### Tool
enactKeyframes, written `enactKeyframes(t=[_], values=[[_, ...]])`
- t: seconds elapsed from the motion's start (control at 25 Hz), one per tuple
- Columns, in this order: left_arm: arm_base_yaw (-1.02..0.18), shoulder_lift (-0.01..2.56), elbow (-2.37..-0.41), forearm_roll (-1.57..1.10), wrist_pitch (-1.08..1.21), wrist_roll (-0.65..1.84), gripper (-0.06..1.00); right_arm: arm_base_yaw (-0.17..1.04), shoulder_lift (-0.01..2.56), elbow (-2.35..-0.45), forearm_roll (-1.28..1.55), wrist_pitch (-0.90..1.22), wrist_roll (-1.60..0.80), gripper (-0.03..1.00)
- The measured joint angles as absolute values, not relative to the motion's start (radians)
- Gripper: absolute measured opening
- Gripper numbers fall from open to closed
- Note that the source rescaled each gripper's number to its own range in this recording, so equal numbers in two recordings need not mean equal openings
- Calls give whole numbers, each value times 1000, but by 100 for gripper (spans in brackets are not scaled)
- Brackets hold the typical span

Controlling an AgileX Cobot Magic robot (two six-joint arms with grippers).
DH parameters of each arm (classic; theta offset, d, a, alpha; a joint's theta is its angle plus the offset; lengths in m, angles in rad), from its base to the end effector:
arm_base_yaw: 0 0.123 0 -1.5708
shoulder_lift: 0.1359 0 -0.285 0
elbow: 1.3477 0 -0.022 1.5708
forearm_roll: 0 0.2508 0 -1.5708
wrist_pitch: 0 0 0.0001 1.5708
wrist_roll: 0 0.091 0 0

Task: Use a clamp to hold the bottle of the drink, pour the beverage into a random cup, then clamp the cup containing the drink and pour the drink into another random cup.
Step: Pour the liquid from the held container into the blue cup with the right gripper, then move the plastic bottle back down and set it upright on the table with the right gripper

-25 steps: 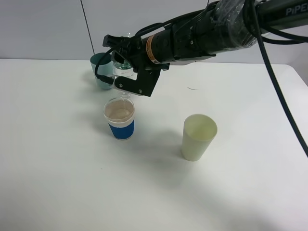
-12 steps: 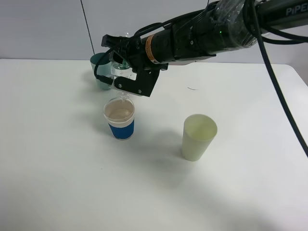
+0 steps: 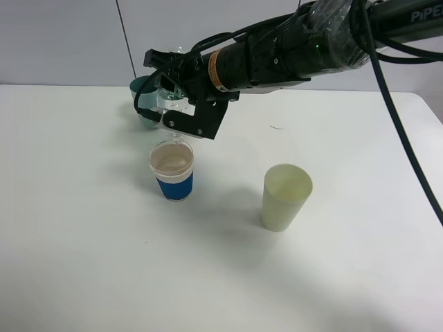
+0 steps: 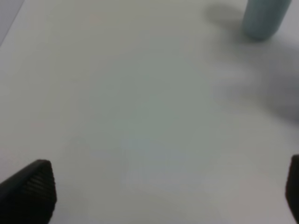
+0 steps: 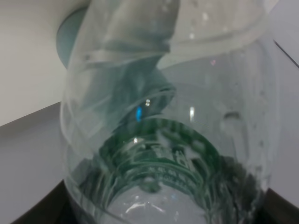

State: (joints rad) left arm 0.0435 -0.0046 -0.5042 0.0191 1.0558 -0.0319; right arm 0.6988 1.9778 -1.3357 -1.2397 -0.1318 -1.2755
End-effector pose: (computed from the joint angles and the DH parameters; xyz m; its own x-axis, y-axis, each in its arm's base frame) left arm -0.0059 0.0013 0.2788 -0.4419 -0.0417 -0.8961 -0.0683 0.9976 -0.0128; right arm 0.3379 0.2985 0.2093 0.7276 -0.1512 0.6691 0.3626 -0.7433 -0.5622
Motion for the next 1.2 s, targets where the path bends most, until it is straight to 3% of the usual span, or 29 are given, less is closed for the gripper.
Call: enactKeyframes(t=[0.48, 0.88, 1.2], values=[[44, -5, -504, 19, 1056, -32, 100, 699, 1978, -1336, -1052, -130, -1070, 0], [44, -5, -504, 19, 1056, -32, 100, 686, 1908, -1336, -944, -119, -332, 0], [44, -5, -504, 19, 1056, -32, 100, 601, 1819, -1326, -955, -105, 242, 0]])
